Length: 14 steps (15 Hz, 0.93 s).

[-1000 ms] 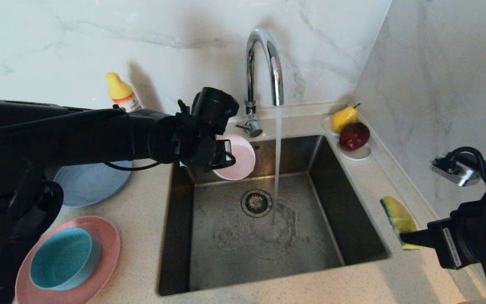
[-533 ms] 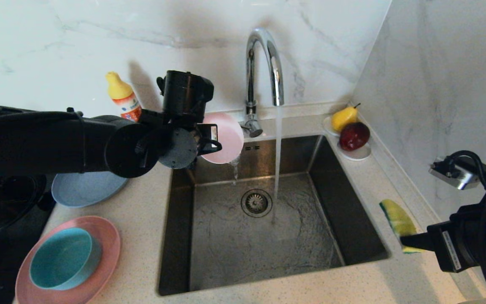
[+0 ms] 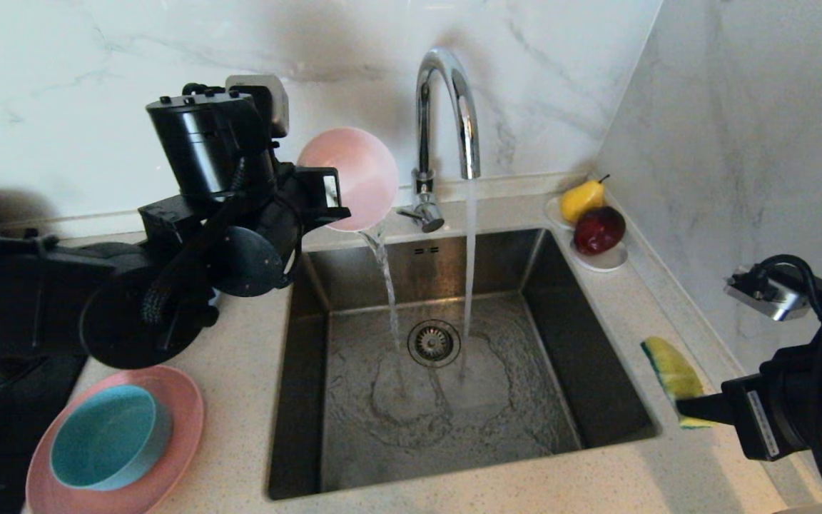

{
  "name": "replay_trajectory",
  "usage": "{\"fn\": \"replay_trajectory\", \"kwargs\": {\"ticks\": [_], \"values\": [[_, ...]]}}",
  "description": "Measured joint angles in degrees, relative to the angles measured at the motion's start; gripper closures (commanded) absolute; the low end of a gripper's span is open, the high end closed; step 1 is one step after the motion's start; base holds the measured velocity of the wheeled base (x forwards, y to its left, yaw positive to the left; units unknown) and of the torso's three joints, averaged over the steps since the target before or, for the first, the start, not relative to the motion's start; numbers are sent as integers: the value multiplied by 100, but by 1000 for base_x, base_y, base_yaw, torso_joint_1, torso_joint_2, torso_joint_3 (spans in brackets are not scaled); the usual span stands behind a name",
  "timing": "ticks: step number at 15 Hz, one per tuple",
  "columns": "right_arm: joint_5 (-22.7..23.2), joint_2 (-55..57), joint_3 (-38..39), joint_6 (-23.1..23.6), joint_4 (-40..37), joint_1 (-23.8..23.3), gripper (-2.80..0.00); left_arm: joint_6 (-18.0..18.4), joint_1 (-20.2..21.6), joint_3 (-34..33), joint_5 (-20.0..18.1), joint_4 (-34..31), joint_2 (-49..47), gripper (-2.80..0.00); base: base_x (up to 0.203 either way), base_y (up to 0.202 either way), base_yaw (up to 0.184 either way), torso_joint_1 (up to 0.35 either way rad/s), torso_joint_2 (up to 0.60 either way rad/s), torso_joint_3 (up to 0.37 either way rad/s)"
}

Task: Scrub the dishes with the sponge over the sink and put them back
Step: Wash the bowl

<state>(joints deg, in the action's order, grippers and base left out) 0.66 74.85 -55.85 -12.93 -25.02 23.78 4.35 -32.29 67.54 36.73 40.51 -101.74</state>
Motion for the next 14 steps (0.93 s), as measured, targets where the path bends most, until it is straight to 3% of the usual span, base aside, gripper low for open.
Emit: {"fn": "replay_trajectory", "kwargs": {"ticks": [4,14], "values": [[2,10,-5,-2,2,0,0,-6,-6,-478,-403,253,398,0,0,0,0,0,0,0],[2,111,-38,-2,7,11,0,-101,-6,-679,-663,612,667,0,0,0,0,0,0,0]]}}
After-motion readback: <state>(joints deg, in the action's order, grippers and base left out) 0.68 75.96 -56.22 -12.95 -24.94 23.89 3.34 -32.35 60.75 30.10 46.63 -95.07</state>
